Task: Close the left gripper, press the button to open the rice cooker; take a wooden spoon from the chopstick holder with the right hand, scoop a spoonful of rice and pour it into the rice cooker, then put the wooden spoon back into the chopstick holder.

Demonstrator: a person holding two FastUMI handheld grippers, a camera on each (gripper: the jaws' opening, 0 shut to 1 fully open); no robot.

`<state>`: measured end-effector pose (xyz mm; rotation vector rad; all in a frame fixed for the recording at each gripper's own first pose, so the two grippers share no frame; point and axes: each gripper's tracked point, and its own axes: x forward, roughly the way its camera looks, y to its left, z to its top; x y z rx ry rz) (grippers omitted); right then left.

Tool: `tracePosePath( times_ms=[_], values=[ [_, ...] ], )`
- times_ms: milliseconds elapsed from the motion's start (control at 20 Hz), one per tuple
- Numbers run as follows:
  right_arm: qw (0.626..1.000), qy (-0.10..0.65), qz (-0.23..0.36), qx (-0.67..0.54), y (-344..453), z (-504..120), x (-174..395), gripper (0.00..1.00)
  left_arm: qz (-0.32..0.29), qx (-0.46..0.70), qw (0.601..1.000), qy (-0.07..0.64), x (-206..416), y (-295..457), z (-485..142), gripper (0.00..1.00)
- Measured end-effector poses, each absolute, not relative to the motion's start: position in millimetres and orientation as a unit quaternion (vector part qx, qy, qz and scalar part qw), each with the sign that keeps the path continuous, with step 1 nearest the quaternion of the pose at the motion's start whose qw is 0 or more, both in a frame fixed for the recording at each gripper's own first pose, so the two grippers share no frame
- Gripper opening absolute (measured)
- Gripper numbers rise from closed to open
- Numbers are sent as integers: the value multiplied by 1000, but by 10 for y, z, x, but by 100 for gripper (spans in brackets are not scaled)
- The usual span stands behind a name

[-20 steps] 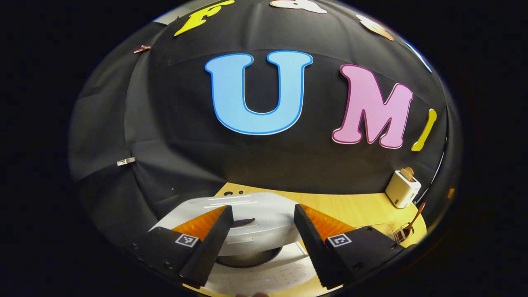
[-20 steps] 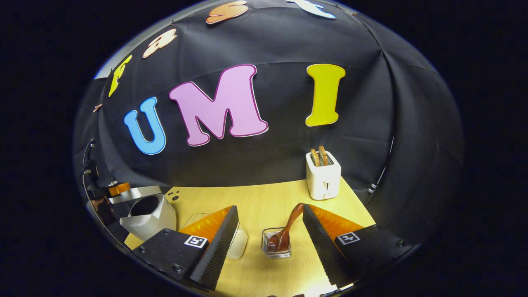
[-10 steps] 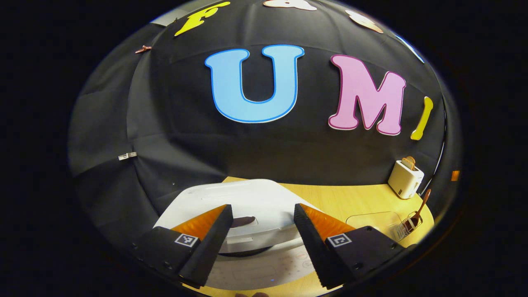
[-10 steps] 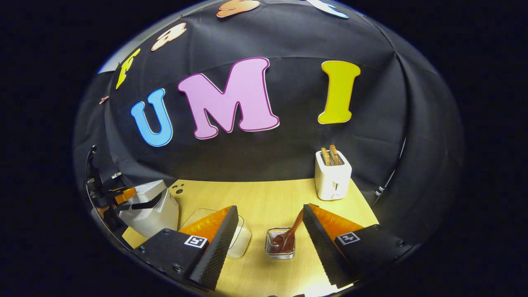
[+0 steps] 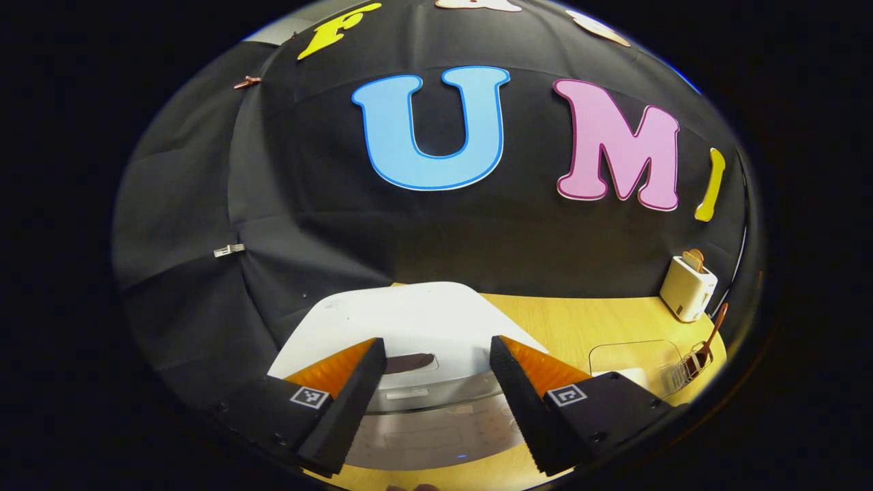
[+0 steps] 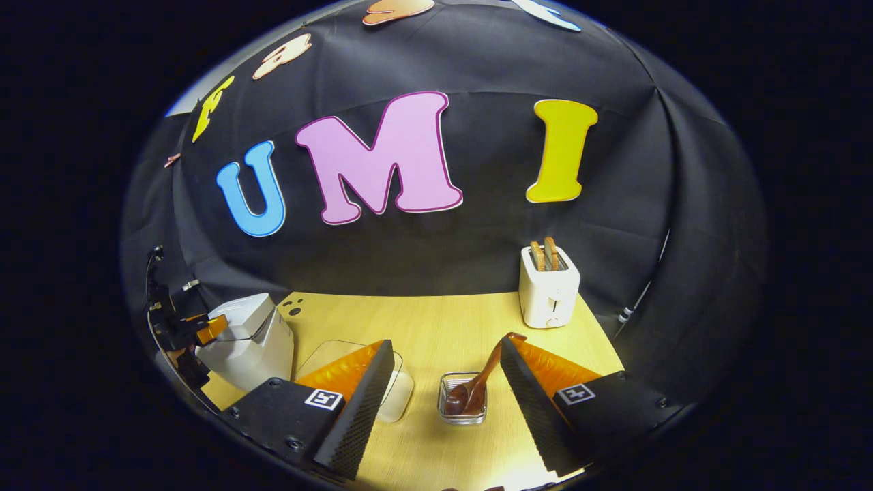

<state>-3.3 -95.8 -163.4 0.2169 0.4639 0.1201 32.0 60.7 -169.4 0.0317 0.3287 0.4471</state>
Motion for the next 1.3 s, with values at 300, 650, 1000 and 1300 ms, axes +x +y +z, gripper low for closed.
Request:
tracePosePath(
  times_ms=[300,650,1000,1300],
  values=[
    [963,236,57,114,-956,-1683,-56,98,250,-7,946,209,117,654,-2032,100],
    [961,239,68,122,-847,-1699,-46,98,259,-10,941,217,97,654,-2075,100],
    [961,232,74,129,-799,-1648,-31,98,233,-24,943,235,96,646,-1991,100],
    [961,232,80,131,-735,-1611,-59,98,204,-21,962,183,84,572,-1593,98]
  ],
)
